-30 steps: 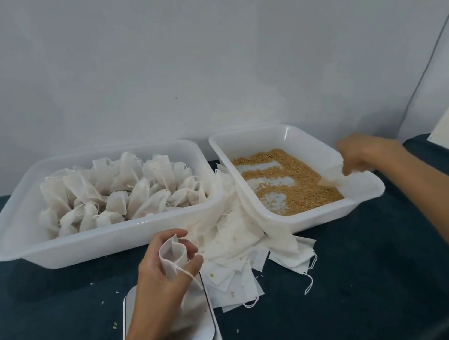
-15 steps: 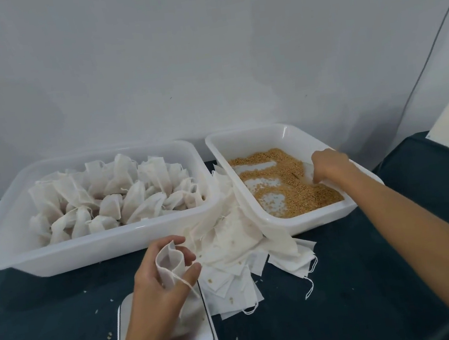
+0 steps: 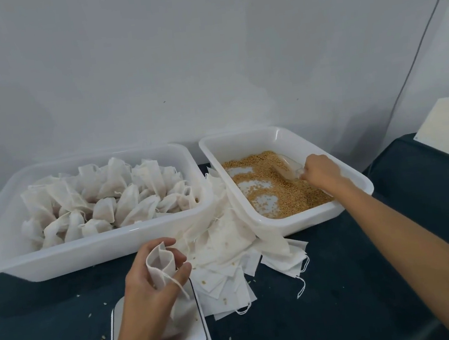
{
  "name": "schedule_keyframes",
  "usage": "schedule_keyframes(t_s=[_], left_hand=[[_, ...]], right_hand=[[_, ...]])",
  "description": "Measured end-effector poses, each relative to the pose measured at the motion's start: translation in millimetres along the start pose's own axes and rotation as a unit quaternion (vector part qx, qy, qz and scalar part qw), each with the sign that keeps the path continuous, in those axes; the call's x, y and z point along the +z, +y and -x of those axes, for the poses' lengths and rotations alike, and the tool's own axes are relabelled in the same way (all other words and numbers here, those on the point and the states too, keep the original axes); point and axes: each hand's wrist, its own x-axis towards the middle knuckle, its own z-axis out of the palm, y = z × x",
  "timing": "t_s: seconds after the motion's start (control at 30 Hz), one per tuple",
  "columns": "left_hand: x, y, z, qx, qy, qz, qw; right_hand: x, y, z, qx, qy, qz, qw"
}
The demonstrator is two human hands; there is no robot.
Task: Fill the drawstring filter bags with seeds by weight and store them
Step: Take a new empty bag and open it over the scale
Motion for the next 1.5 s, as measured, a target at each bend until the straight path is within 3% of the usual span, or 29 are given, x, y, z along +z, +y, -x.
schedule_keyframes(t_s=[0.33, 0.47, 0.67, 0.83, 1.2, 1.5], left_hand=[[0.3, 6.5, 0.3, 0.004, 0.004, -0.003, 1.0], [-5.5, 9.8, 2.1, -0.001, 0.002, 0.007, 1.0], [-14.2, 14.0, 13.5, -0.016, -0.004, -0.008, 1.0], [-17.3, 14.2, 21.6, -0.039, -0.002, -0.049, 0.998], [-18.0, 16.9, 25.4, -0.026, -0.015, -0.105, 0.994], [-19.2, 18.6, 25.2, -0.021, -0.018, -0.087, 0.996]], right_hand=[[-21.2, -15.3, 51.8, -0.063, 0.054, -0.035, 0.996], [-39.2, -43.8, 90.4, -0.152, 0.052, -0.112, 0.981], [-43.6, -89.7, 165.6, -0.337, -0.021, -0.209, 0.918], [-44.1, -108.5, 194.0, -0.413, -0.008, -0.174, 0.894], [-61.0, -117.1, 193.4, -0.51, 0.202, -0.026, 0.836], [-60.9, -129.8, 190.7, -0.548, 0.224, -0.009, 0.806]])
